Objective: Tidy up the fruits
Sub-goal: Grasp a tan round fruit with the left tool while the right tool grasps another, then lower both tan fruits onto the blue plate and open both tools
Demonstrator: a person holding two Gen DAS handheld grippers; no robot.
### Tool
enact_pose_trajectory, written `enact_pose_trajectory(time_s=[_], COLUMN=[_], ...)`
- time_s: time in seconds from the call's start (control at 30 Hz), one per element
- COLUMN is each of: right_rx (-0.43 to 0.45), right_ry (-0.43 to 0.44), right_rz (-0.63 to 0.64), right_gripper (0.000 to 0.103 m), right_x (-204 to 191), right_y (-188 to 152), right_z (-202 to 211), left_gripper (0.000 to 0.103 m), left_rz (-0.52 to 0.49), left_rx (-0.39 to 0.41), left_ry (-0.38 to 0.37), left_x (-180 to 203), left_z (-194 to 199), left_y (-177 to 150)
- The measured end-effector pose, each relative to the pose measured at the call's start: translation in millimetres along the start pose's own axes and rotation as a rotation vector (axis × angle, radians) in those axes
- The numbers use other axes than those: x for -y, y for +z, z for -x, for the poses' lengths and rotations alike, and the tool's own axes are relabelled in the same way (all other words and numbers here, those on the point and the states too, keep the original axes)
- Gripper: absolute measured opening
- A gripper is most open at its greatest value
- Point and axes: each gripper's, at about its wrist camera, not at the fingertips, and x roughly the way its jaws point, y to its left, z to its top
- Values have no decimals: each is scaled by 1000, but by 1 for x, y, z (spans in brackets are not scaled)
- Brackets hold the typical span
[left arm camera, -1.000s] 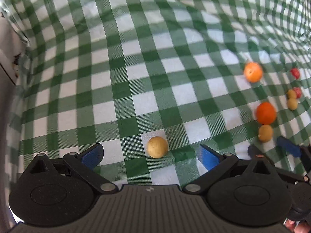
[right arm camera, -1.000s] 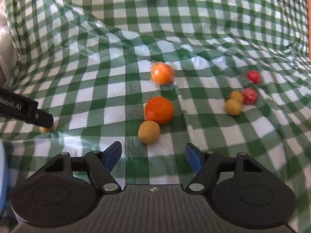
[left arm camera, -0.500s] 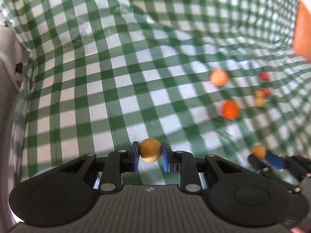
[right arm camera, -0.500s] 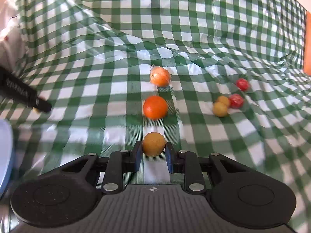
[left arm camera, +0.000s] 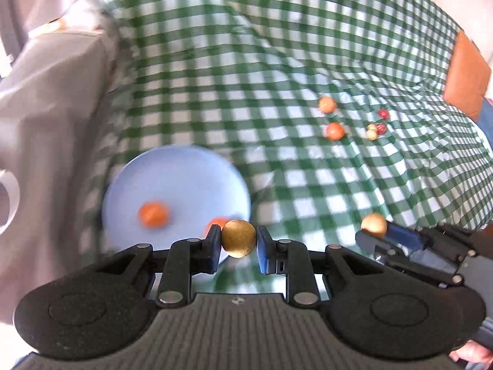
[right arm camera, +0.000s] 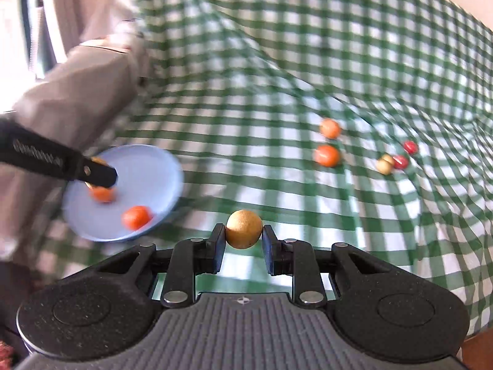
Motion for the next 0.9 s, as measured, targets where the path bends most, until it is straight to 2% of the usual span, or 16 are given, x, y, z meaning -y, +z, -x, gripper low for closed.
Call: enact_pose_trajectory(time_s=[0.17,0.3,0.57,0.9], right_rx=[24,44,82,91], right_ry=[72,88,73,71], right_rz=[49,110,150,161], right_gripper=[26,26,26,26], right_x=[-34,-57,-73,-76], right_y=[-6,-13,-12,-14], right_z=[27,43,63,67], left_gripper=[26,26,26,27], left_rz=[35,58,78,92], left_rx=[22,53,112,115], left_ry=[34,43,32,36], left_x=[-28,-42,-47,-50], left_z=[37,58,77,78], left_y=[-33,-48,-51,-51])
